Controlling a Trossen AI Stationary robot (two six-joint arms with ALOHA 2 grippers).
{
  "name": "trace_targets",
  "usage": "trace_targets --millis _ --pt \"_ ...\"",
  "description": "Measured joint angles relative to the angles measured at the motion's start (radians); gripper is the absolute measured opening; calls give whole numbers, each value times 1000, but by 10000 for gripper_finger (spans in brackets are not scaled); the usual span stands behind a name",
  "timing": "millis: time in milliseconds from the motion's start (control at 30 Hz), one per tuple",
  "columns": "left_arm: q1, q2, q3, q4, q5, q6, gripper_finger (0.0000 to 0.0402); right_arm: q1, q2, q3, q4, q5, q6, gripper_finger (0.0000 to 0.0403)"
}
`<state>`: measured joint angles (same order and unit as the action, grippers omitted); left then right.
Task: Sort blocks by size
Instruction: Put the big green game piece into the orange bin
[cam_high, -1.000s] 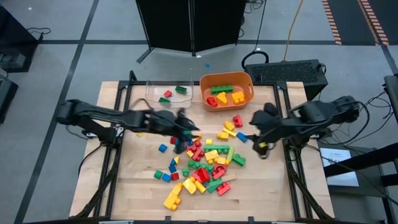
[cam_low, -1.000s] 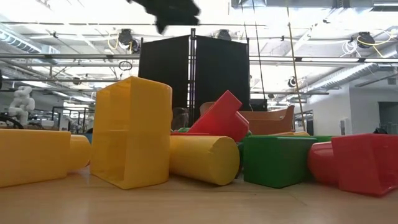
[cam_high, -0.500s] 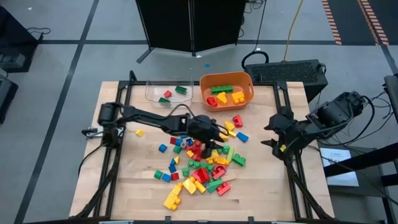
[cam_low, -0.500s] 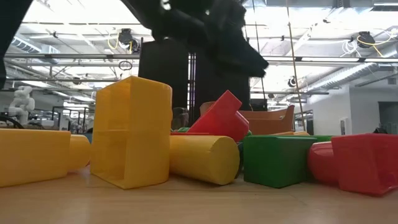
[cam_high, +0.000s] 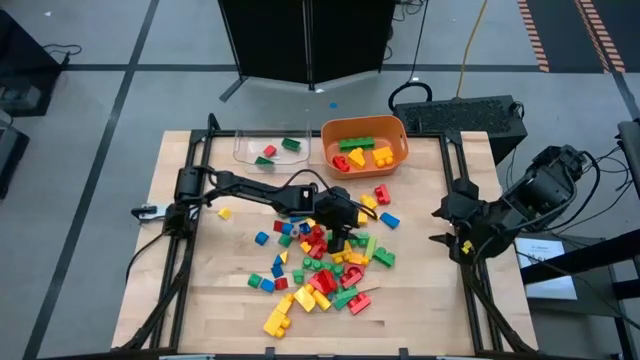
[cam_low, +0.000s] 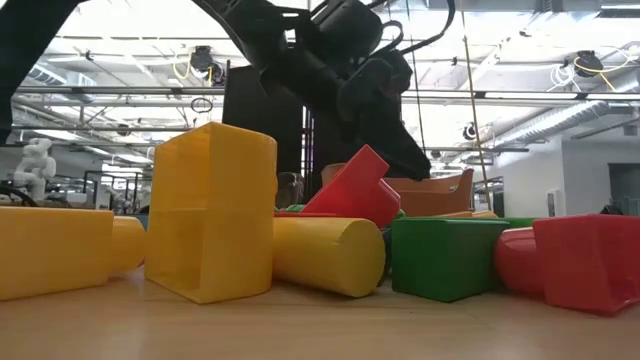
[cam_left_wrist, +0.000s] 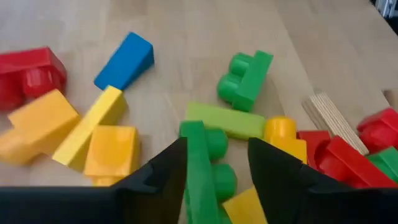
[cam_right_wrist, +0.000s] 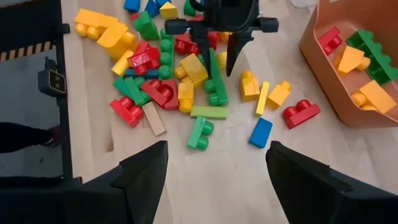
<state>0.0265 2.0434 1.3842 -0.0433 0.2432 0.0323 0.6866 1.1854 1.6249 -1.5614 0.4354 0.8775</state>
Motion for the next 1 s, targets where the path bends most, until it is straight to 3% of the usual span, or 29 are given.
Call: trace_targets --millis 200,333,467,633,767,1000 --pt "-1 -1 0 22 -9 5 246 27 -1 0 -9 67 1 265" --pt "-3 -1 0 20 -12 2 271 29 -2 0 -9 85 1 265" --pt "-5 -1 0 18 -22 0 274 29 -2 0 -10 94 2 265" --pt "-5 -1 0 18 -111 -4 274 29 -2 0 -10 110 2 265" --pt "-5 24 1 23 -158 -105 274 29 -2 0 -10 115 10 265" --pt "-41 65 10 10 -204 -115 274 29 -2 0 -10 115 35 265"
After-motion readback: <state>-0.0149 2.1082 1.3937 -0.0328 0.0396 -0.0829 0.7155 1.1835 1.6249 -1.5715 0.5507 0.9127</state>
